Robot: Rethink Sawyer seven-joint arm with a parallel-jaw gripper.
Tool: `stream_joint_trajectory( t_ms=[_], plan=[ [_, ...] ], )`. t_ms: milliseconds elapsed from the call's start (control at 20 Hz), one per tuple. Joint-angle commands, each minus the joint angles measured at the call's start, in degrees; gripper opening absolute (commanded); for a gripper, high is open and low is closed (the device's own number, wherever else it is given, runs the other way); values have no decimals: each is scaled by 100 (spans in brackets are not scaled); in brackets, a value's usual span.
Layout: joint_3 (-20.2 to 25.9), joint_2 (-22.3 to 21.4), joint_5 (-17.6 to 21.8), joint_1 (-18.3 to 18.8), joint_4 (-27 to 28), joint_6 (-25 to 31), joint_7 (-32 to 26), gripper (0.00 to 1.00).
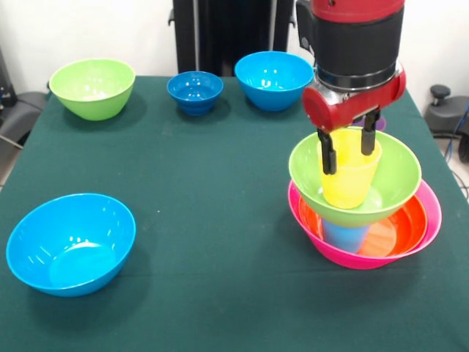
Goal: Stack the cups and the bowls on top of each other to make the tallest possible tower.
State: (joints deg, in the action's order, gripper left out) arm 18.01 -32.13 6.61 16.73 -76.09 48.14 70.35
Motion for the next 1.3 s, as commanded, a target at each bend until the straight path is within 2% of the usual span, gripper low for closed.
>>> stream_joint_trajectory(
  t_ms=[50, 300, 550, 800, 1000, 1150, 1300],
  plan=[
    [-45, -13, 151, 10, -329, 542, 380, 100],
    [-53, -82, 228, 120, -441, 505, 211, 100],
    [16, -222, 415, 399, -768, 337, -266, 100],
    [109, -545, 677, 844, -1340, 142, -895, 100],
    [126, -966, 975, 1160, -1782, 111, -1263, 100],
    [223, -1146, 1193, 1397, -2136, -18, -1353, 100],
    [331, -1200, 1398, 1591, -2465, -354, -1190, 100]
  ],
)
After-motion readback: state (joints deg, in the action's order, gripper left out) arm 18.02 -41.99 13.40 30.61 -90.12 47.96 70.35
